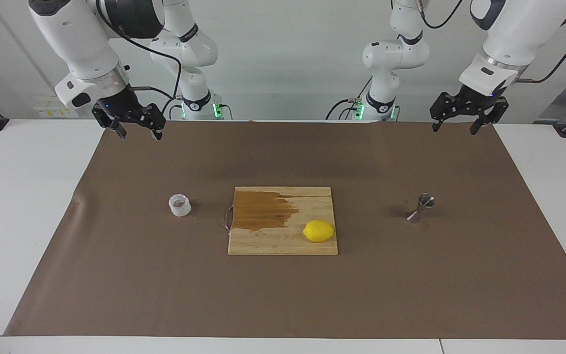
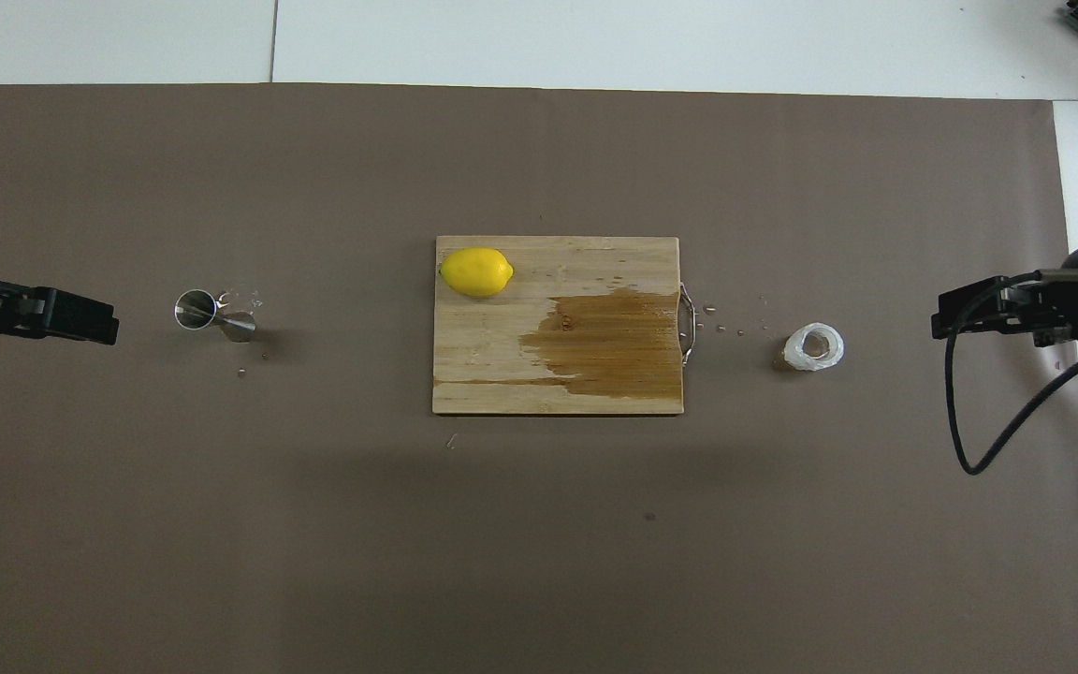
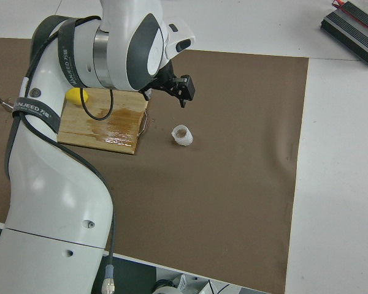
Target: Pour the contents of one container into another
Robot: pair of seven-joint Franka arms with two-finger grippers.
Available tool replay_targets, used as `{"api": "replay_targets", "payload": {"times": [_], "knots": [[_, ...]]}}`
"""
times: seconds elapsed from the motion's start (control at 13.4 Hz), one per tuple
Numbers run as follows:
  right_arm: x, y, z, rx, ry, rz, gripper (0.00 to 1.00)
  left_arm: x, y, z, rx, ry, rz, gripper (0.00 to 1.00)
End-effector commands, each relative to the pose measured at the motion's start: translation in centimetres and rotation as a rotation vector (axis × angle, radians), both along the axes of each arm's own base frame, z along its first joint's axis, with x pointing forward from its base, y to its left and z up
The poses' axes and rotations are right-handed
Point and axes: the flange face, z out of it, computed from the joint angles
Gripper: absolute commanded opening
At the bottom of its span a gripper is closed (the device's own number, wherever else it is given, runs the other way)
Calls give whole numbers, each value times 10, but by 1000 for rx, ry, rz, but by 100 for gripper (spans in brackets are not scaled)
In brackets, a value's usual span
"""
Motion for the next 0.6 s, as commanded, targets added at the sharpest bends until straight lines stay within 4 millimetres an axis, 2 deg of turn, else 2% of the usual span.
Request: {"api": "replay_targets", "payload": {"times": [0.0,0.15,0.22,0.37,0.52], "knots": [[-5,-2,0,25,-17,9,100,-14,4,-12,-23,38,22,100],[-5,-2,1,25,-18,9,100,-34,6,-36,-65,61,118,100],[-5,-1,0,25,-15,9,100,-37,3,-44,-71,62,154,100],[-5,-1,1,25,-17,9,100,-32,4,-65,-114,82,199,100],[-5,-2,0,25,-15,8,100,-21,15,-94,-117,125,228,100]]}}
